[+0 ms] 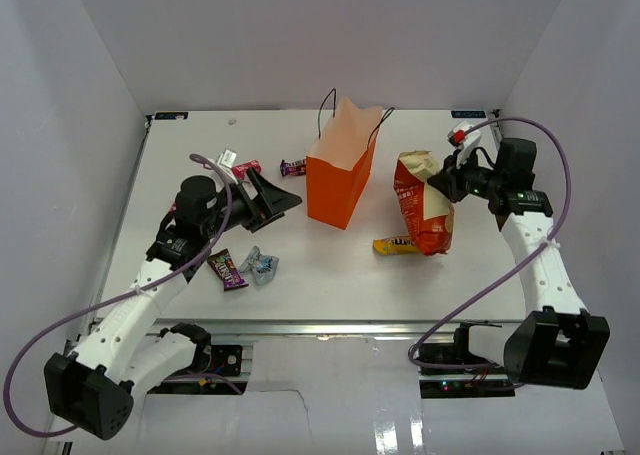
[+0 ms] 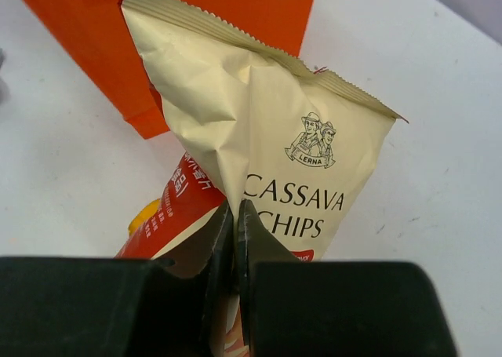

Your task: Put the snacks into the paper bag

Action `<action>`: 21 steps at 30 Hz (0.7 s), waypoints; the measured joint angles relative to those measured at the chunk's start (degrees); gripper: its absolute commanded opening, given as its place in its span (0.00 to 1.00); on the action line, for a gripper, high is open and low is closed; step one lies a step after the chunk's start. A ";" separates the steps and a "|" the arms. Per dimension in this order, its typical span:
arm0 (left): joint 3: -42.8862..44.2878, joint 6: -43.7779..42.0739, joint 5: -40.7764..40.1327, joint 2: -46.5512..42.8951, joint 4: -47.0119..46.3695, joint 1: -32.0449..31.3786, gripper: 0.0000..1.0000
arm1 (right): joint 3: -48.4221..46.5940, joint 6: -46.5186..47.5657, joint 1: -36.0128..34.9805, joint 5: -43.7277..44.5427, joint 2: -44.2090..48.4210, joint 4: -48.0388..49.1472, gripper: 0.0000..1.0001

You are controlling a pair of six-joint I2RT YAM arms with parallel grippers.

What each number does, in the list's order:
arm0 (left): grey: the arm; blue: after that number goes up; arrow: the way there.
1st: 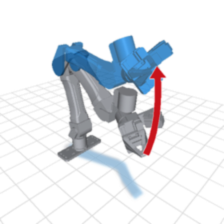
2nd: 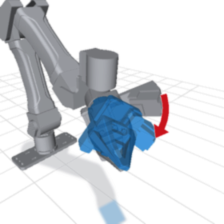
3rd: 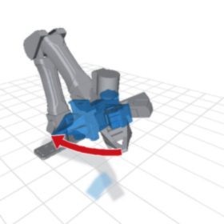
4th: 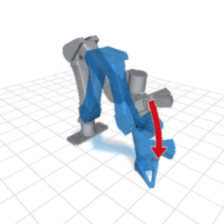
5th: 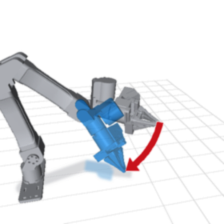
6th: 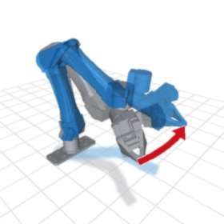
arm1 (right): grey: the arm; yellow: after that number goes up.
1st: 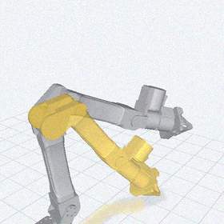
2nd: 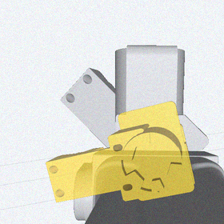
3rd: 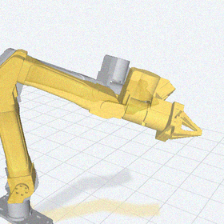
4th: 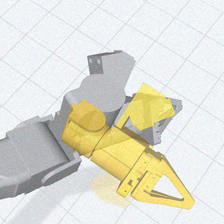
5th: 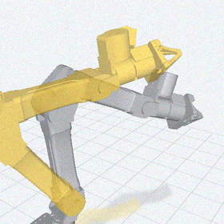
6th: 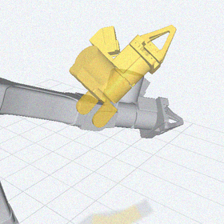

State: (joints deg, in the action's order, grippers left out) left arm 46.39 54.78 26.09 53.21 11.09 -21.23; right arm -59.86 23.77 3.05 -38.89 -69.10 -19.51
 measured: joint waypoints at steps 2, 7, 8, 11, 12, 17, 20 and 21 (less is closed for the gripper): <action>1.40 1.81 -1.64 2.25 -0.72 -3.08 0.98 | 0.79 0.83 0.00 -1.62 3.06 -0.24 0.08; 6.16 5.75 -5.97 8.72 -1.44 -9.33 0.98 | 0.72 5.01 0.11 -6.45 7.67 -2.97 0.08; 7.39 6.32 -6.62 10.14 -1.70 -10.25 0.98 | 0.68 6.05 0.13 -7.43 8.04 -4.17 0.08; 11.63 7.65 -8.52 14.03 -2.10 -12.57 0.98 | 0.13 10.19 0.20 -9.88 8.35 -9.05 0.08; 13.07 8.00 -9.09 15.10 -2.12 -13.11 0.98 | -0.17 11.76 0.20 -10.69 8.35 -11.04 0.08; 19.76 9.14 -10.69 19.85 -2.32 -14.82 0.98 | -2.21 19.76 0.20 -14.36 9.35 -20.92 0.08; 22.75 9.68 -10.78 22.73 -2.40 -15.72 0.98 | -4.20 25.38 0.20 -16.63 10.80 -26.75 0.08; 23.58 9.84 -10.75 23.78 -2.34 -16.22 0.98 | -4.90 27.34 0.20 -17.33 11.41 -28.63 0.08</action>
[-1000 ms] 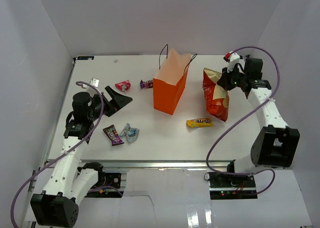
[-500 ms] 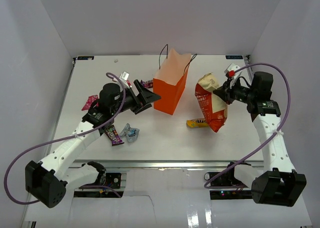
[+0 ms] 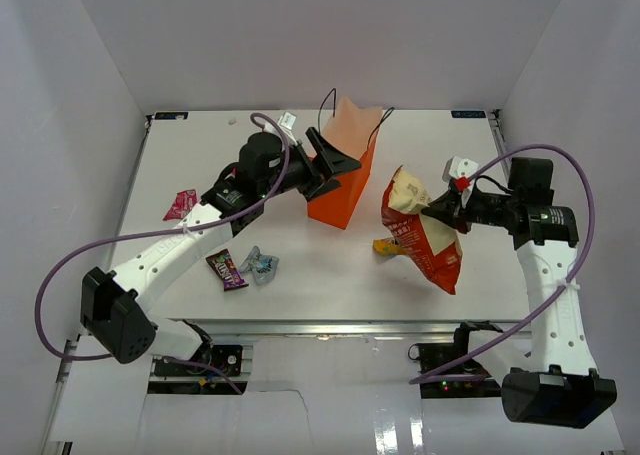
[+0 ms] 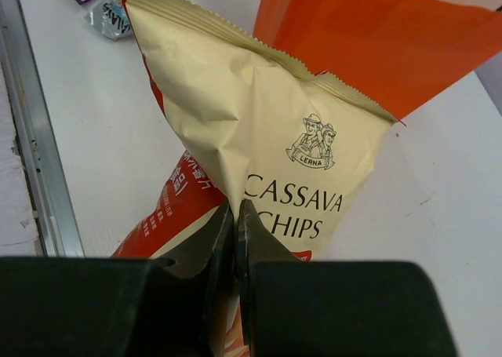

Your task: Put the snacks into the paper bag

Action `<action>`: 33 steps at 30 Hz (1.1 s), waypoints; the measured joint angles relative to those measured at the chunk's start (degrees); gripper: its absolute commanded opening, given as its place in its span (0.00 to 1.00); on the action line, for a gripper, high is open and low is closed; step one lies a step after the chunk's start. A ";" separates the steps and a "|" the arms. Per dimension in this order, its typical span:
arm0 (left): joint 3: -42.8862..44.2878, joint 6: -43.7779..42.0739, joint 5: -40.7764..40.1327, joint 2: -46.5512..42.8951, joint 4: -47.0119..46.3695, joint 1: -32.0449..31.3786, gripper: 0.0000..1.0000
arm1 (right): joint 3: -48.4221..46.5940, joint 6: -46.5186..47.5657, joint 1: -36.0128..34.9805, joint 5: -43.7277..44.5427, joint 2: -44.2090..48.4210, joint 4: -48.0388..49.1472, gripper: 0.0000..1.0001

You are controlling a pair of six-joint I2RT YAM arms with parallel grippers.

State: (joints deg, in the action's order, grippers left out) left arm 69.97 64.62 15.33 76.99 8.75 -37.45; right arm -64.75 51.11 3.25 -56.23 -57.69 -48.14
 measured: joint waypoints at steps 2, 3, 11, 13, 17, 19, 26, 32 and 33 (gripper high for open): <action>1.57 0.44 0.07 2.16 0.35 -1.31 0.98 | -1.16 3.89 0.00 -1.09 1.14 -3.34 0.08; 2.29 0.63 0.09 3.32 0.61 -2.21 0.98 | -1.60 5.68 0.00 -1.46 1.81 -5.05 0.08; 6.67 2.84 0.17 10.12 3.74 -10.38 0.98 | -2.34 14.99 -0.37 -2.69 4.79 -12.87 0.08; 6.93 3.58 0.28 11.15 4.26 -12.04 0.98 | -2.34 16.17 -0.66 -2.82 4.98 -13.46 0.08; 8.33 4.35 0.15 13.57 4.85 -13.97 0.92 | -2.34 18.78 -1.22 -2.47 5.42 -14.62 0.08; 8.74 4.72 0.13 14.53 5.07 -14.32 0.78 | -2.32 19.69 -1.53 -2.19 5.75 -14.97 0.08; 9.09 6.19 0.76 15.50 5.77 -15.23 0.26 | -2.10 20.26 -2.60 -2.73 6.99 -15.69 0.08; 12.11 3.50 0.70 15.58 7.26 -15.28 0.07 | -2.12 19.39 -2.80 -4.81 7.50 -15.37 0.36; 12.72 2.58 0.57 15.58 7.74 -15.28 0.02 | -2.19 18.75 -2.80 -5.29 7.58 -15.32 0.43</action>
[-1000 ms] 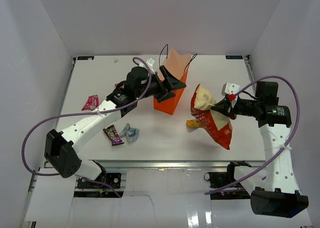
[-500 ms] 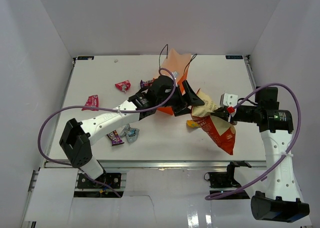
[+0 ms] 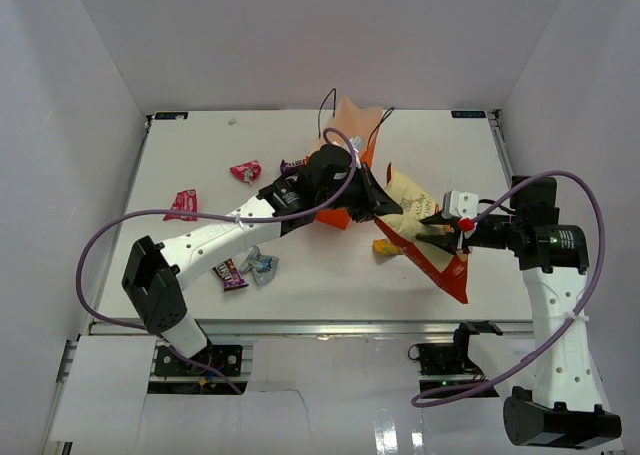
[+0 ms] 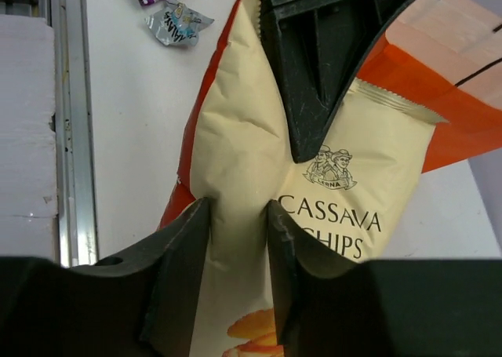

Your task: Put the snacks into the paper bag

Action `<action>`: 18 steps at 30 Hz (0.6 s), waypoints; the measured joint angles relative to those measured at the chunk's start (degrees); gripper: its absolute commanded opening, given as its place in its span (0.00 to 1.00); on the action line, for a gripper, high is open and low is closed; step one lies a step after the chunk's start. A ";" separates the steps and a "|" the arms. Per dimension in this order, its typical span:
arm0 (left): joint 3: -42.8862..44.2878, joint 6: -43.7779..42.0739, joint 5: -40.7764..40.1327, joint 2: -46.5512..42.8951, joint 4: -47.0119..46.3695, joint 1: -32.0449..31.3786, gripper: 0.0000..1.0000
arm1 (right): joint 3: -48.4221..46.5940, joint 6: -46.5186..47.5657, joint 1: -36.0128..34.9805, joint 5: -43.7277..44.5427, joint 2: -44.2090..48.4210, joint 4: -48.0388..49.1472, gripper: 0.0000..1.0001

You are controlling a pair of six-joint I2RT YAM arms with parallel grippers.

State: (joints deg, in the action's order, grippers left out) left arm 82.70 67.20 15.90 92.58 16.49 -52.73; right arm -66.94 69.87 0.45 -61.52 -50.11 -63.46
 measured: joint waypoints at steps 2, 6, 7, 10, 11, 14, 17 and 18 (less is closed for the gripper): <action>1.44 -1.86 -0.42 0.00 0.39 0.11 0.00 | -0.42 -2.47 -0.09 -0.37 0.15 0.44 0.66; 5.38 -7.78 -1.03 -0.46 1.75 0.04 0.00 | -3.15 -9.53 -0.15 -1.33 0.02 5.01 0.78; 7.21 -9.64 -1.49 -0.57 3.04 0.04 0.00 | -4.09 -12.00 -0.15 -1.77 0.02 6.49 0.79; 13.94 -15.54 -2.82 -0.68 6.82 0.13 0.00 | -6.97 -19.41 -0.15 -2.16 -0.13 11.52 0.82; 16.22 -17.25 -3.10 -0.74 7.65 0.20 0.00 | -7.87 -21.16 -0.15 -2.27 -0.17 13.03 0.82; 24.68 -23.50 -3.72 -0.74 12.33 0.96 0.00 | -12.52 -26.08 -0.26 -2.67 -1.03 17.62 0.83; 31.80 -28.04 -3.28 -0.63 15.34 2.29 0.00 | -16.13 -28.96 -0.26 -2.05 -1.18 21.24 0.84; 33.90 -29.29 -3.15 -0.55 16.20 2.82 0.00 | -16.85 -29.51 -0.26 -1.70 -0.96 21.92 0.85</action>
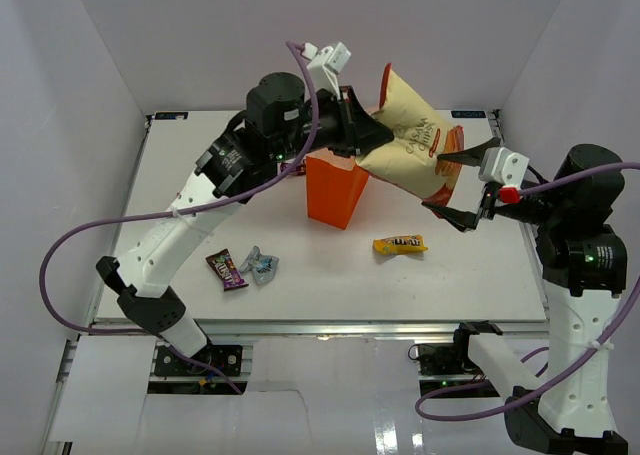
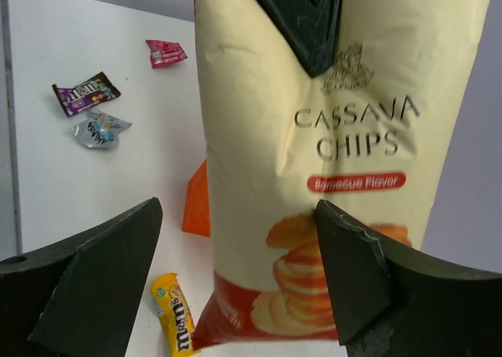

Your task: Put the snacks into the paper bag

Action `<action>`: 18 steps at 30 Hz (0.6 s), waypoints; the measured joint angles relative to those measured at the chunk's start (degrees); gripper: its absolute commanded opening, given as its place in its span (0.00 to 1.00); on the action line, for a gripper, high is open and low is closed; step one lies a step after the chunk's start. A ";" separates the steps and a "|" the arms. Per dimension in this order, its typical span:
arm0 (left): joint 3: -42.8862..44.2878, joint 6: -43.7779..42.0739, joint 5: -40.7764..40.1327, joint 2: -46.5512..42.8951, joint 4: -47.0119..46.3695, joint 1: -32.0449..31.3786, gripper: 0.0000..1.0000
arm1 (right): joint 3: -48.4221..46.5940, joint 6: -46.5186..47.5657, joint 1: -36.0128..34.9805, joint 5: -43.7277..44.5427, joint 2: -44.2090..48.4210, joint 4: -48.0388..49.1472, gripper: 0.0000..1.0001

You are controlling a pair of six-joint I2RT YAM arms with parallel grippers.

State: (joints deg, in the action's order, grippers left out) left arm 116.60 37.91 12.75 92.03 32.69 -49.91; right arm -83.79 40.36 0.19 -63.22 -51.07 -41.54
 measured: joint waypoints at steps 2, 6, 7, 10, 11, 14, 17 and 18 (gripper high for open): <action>3.43 -2.05 0.31 0.13 0.98 1.38 0.00 | -1.01 -1.07 0.00 0.98 0.37 1.09 0.86; 8.37 -3.93 1.22 0.13 0.74 6.01 0.00 | -1.22 -2.75 0.00 3.80 0.68 0.96 0.87; 9.38 -4.37 1.36 0.13 0.66 7.58 0.00 | -1.22 -2.91 0.00 4.46 0.68 0.94 0.87; 11.80 -5.60 1.42 0.42 0.72 11.63 0.00 | -1.22 -3.23 0.00 6.38 0.74 0.94 0.87; 12.74 -6.05 1.40 0.63 0.76 12.79 0.00 | -1.22 -3.39 0.00 7.08 0.79 0.94 0.87; 15.06 -6.99 1.49 1.57 0.17 14.75 0.00 | -1.11 -3.65 0.00 8.85 0.92 0.90 0.87; 15.52 -7.43 1.88 1.77 -0.63 15.45 0.00 | -0.07 -3.82 0.00 9.99 1.51 0.90 0.87; 15.52 -7.54 2.08 1.77 -0.85 15.74 0.00 | 0.44 -3.85 0.00 10.34 1.73 0.83 0.87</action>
State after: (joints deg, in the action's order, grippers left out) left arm 132.11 30.37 14.83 93.80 31.83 -34.17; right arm -83.35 36.51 0.19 -52.88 -49.34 -40.71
